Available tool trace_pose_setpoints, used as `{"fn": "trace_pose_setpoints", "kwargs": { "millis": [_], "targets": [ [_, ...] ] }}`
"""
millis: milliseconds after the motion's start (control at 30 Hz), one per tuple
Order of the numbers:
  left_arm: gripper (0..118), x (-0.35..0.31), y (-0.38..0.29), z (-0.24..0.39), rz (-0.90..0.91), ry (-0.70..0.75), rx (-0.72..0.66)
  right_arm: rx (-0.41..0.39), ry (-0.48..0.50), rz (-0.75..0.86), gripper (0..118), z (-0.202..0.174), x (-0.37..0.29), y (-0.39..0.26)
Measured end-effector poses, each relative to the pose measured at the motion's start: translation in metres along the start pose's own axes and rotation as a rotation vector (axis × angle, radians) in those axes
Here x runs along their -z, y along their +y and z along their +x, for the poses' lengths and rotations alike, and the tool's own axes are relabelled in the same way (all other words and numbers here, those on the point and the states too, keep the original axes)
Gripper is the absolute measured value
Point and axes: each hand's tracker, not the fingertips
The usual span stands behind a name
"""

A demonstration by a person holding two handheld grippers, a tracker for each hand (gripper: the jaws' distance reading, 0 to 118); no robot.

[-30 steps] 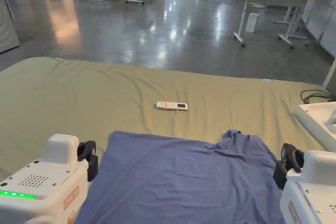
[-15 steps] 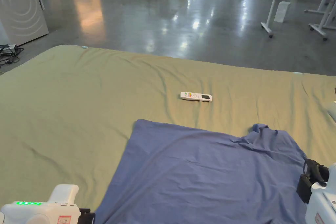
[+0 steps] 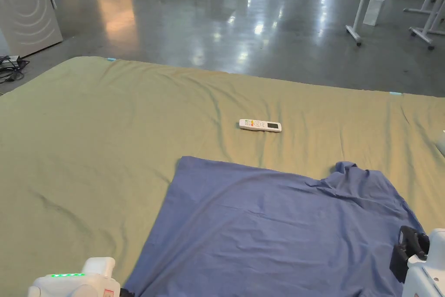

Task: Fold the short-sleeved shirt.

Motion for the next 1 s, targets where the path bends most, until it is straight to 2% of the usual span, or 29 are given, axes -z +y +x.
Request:
{"fn": "trace_pose_setpoints", "kwargs": {
  "millis": [67, 167, 200, 233, 367, 567, 700, 867, 900, 1000],
  "targets": [
    [43, 0.002, -0.003, 0.01, -0.005, 0.025, 0.064, 0.011, 0.003, -0.012, 0, 0.002, 0.001, -0.003],
    [27, 0.0, -0.004, 0.018, -0.006, 0.014, 0.057, 0.018, 0.003, -0.026, 0, 0.003, 0.002, -0.006],
    [11, 0.0, -0.004, 0.02, -0.008, 0.012, 0.062, 0.02, 0.003, -0.027, 0, 0.003, 0.002, -0.007],
    [5, 0.0, -0.002, 0.021, -0.008, -0.006, 0.069, 0.021, 0.003, -0.029, 0, 0.004, 0.001, -0.008],
    [5, -0.001, -0.004, 0.021, -0.001, -0.002, 0.094, 0.022, 0.002, -0.038, 0, 0.01, -0.001, -0.01],
    [5, -0.028, -0.004, 0.005, 0.057, -0.096, 0.05, 0.03, -0.004, -0.094, 0, 0.035, -0.01, -0.011],
    [5, -0.047, -0.002, 0.0, 0.096, -0.141, 0.034, 0.023, 0.004, -0.225, 0, 0.057, -0.014, -0.018],
    [5, -0.059, -0.001, -0.002, 0.128, -0.145, 0.04, 0.001, -0.037, -0.388, 0, 0.079, -0.019, -0.034],
    [5, -0.058, 0.0, -0.002, 0.128, -0.148, 0.043, -0.003, -0.049, -0.432, 2, 0.083, -0.018, -0.039],
    [5, -0.058, 0.0, -0.001, 0.136, -0.144, 0.051, -0.009, -0.045, -0.546, 24, 0.092, -0.017, -0.055]
  ]
}}
